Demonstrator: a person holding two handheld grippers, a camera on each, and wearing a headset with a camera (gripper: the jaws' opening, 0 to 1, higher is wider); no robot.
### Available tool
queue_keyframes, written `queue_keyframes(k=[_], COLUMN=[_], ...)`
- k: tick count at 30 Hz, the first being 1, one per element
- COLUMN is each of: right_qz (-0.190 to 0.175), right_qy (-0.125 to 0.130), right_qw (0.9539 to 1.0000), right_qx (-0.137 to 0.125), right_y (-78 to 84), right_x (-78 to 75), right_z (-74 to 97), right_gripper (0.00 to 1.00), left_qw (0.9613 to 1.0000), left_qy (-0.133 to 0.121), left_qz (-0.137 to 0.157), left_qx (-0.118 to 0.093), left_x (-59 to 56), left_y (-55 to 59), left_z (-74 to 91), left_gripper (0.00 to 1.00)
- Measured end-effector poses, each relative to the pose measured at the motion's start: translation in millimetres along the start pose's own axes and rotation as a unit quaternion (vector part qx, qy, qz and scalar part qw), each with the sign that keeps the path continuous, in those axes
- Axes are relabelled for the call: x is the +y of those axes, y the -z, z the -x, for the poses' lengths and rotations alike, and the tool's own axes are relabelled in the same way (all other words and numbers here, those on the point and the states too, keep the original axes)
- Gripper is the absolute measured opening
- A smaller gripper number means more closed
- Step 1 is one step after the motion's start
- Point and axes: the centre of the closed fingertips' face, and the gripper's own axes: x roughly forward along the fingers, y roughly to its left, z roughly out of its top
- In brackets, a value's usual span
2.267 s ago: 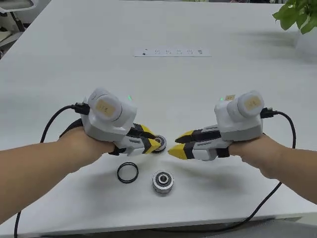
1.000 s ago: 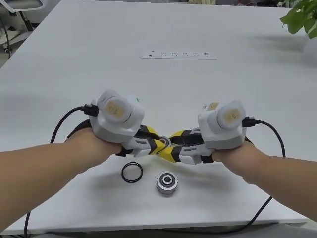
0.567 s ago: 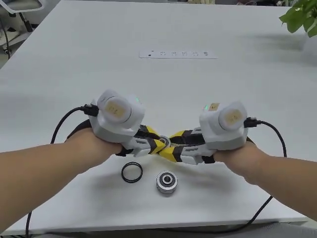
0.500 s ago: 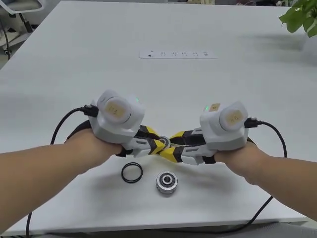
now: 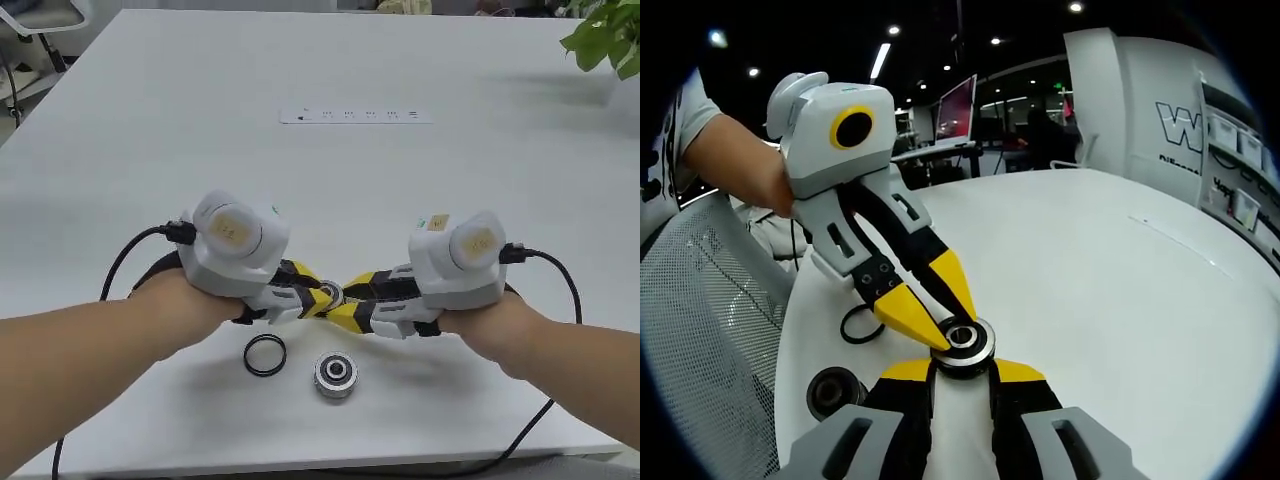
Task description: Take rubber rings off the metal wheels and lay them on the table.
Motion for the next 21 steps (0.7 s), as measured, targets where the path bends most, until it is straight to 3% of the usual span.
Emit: queue_keyframes(k=[21], right_qz=[-0.002], right_qy=[-0.009], right_qw=[1.0000], right_qx=[0.003], right_y=[1.9], right_x=[0.0], right_z=[4.8], right_gripper=[0.12], left_qw=[1.0000], left_qy=[0.000], left_qz=[0.002], left_qx=[-0.001], left_x=[2.4], left_y=[2.0], left_z=[-1.6], left_gripper=[0.07])
